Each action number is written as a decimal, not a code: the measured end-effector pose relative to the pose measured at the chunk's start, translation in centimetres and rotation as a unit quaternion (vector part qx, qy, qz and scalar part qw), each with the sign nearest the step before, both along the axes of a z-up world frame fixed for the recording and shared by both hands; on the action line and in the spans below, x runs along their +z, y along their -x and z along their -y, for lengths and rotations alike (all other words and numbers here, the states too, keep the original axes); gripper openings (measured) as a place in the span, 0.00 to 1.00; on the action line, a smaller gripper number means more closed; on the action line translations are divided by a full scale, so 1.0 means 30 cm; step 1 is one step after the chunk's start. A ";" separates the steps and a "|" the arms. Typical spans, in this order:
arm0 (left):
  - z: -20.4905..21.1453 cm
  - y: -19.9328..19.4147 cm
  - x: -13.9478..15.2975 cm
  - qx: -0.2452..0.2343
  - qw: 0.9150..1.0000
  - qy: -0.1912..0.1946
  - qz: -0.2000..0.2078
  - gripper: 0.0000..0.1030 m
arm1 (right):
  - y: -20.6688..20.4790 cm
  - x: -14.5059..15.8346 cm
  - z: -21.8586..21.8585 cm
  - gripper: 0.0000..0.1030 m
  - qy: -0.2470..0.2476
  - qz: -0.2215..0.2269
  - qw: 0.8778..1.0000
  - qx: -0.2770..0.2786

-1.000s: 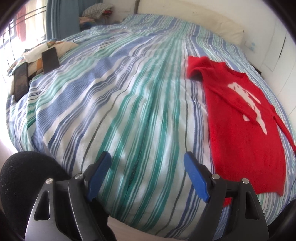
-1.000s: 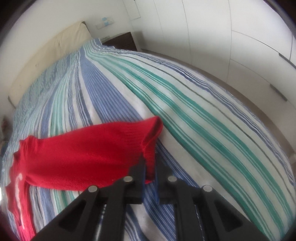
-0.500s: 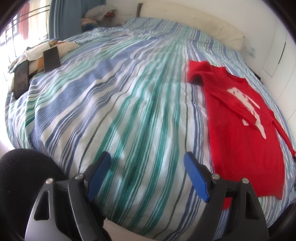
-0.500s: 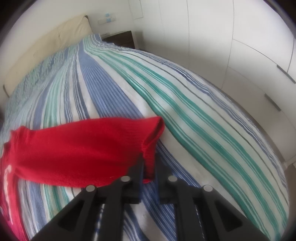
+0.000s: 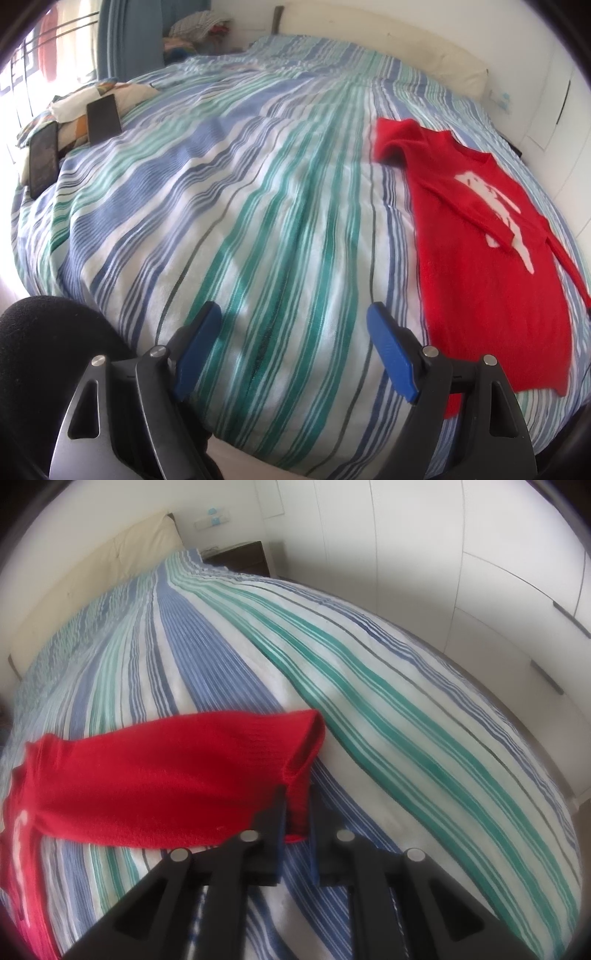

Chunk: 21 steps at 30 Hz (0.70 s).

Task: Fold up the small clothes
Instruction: 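Grasp a sweater sleeve with the right gripper and pull it outward, then release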

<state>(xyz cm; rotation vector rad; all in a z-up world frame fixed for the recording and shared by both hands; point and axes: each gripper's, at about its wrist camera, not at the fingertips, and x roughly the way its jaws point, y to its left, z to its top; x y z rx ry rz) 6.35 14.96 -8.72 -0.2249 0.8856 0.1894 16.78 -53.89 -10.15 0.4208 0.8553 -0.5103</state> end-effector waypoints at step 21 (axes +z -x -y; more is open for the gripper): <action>0.008 -0.001 -0.003 -0.001 1.000 -0.003 0.000 0.81 | 0.060 0.022 0.021 0.13 0.013 -0.001 1.000 -0.022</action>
